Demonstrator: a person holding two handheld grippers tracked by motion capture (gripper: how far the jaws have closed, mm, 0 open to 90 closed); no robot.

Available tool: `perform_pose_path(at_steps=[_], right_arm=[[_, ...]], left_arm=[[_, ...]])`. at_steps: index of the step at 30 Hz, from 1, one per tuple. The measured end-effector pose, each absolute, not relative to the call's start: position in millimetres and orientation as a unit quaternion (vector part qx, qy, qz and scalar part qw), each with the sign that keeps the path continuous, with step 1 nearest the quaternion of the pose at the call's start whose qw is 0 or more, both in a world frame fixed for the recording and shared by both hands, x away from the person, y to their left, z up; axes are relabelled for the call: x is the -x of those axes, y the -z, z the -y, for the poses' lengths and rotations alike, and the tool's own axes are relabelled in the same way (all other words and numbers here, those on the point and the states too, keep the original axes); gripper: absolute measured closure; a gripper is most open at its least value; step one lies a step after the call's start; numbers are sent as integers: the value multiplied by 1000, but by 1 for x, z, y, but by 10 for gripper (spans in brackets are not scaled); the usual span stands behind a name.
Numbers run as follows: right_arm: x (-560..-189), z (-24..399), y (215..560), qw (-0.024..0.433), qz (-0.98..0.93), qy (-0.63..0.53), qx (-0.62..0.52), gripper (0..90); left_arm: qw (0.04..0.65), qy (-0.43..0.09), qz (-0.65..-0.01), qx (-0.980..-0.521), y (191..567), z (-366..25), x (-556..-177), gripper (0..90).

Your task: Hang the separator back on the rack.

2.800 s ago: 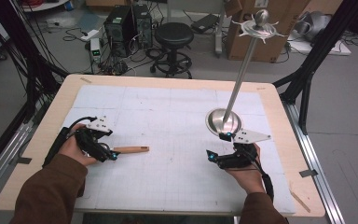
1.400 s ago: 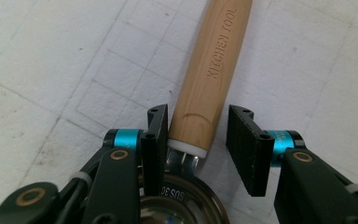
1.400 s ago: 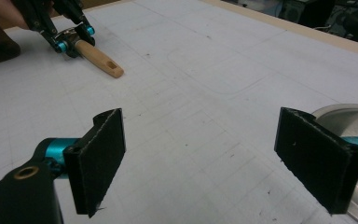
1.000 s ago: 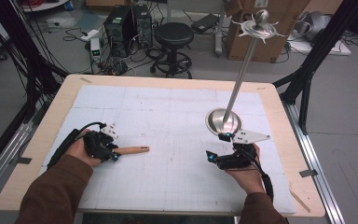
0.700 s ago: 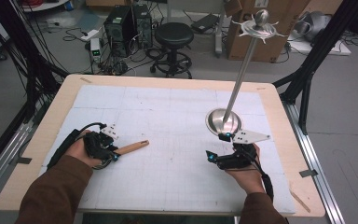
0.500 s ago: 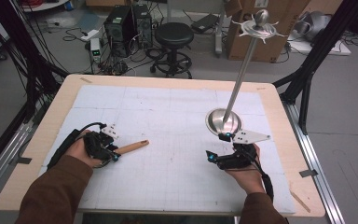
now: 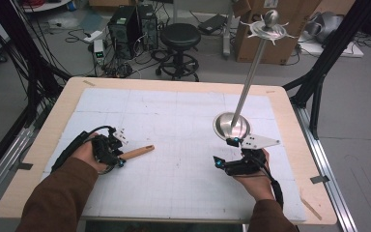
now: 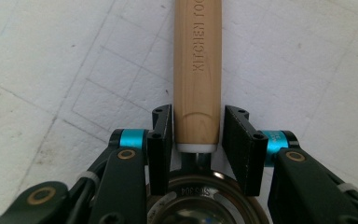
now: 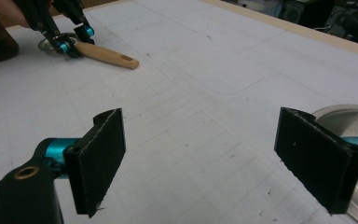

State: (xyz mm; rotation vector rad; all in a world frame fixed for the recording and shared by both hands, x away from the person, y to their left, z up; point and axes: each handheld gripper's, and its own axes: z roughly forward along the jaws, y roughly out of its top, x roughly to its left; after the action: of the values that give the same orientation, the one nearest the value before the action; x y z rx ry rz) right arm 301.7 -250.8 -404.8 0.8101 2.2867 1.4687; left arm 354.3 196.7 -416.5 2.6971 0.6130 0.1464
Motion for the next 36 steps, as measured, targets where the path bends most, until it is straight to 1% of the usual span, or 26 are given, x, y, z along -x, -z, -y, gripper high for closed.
perform_pose_path(at_steps=[5,7,8,15,23,24,29,36], right_arm=[[-302,250,405,150,-798,-511,-283,153],[-301,250,405,150,-798,-511,-282,153],[-302,250,405,151,-797,-512,-281,153],[-301,251,405,152,-797,-511,-283,153],[-301,253,404,151,-794,-515,-286,153],[-301,252,404,151,-795,-513,-286,153],[-301,252,404,151,-796,-512,-285,153],[-300,252,404,151,-796,-513,-285,153]], left_arm=[[187,-43,-221,-956,417,-198,-356,651],[188,-44,-222,-956,417,-197,-354,685],[181,-47,-218,-958,416,-196,-354,687],[178,-57,-220,-957,416,-195,-351,692],[211,-58,-220,-951,418,-202,-348,693],[207,-58,-215,-953,417,-203,-349,693],[213,-71,-211,-951,416,-201,-346,692],[242,-87,-210,-943,407,-203,-341,692]])
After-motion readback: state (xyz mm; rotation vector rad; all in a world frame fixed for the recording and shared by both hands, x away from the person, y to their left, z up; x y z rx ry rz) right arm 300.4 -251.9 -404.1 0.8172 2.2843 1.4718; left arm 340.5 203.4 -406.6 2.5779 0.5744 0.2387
